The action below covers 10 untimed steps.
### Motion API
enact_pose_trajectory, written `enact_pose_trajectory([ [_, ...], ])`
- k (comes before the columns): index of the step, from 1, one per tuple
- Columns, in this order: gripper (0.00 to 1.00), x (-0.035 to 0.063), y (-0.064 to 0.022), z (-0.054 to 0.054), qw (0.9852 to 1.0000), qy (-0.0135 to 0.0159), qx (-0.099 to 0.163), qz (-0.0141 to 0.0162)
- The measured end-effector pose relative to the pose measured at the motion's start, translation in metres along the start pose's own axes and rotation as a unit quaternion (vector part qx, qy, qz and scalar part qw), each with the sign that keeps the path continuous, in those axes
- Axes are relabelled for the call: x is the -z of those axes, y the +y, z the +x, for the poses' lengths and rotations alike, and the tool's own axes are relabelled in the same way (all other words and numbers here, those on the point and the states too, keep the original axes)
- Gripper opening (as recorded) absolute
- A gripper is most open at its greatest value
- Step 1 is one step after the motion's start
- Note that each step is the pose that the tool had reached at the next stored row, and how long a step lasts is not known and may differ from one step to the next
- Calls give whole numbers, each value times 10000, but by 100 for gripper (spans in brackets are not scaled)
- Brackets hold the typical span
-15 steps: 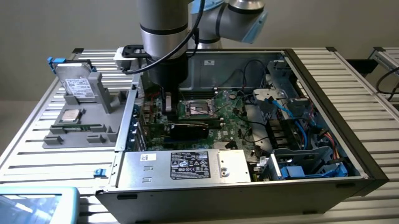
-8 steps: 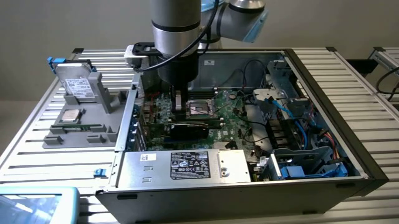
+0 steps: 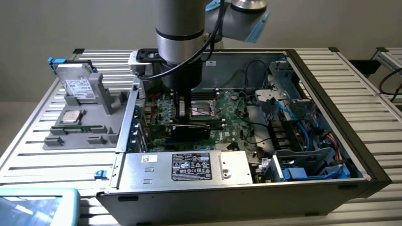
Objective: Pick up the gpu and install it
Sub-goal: 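Press down on the gpu until it lock into place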
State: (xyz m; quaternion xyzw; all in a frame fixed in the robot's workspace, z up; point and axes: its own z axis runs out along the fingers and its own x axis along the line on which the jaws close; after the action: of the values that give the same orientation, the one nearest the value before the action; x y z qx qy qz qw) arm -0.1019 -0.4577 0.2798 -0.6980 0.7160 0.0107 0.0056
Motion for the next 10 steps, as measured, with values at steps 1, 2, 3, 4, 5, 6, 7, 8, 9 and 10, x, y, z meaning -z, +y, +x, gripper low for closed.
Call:
enact_pose_trajectory([
  [1, 12, -10, 0, 0, 10000, -29, 0, -1],
  [2, 12, -22, 0, 0, 10000, -40, -2, -2],
  [3, 12, -29, 1, 1, 10000, -39, -3, -6],
  [4, 12, -36, 0, 1, 10000, -38, -3, -13],
  [5, 12, -46, 0, 1, 10000, -38, -4, -21],
  [6, 12, -56, -1, 1, 10000, -38, -4, -29],
  [7, 12, -63, 0, 2, 10000, -38, -5, -31],
  [8, 12, -71, -1, 2, 10000, -38, -5, -31],
  [9, 12, -79, -1, 2, 10000, -38, -5, -31],
  [10, 12, -88, -1, 2, 10000, -38, -5, -32],
])
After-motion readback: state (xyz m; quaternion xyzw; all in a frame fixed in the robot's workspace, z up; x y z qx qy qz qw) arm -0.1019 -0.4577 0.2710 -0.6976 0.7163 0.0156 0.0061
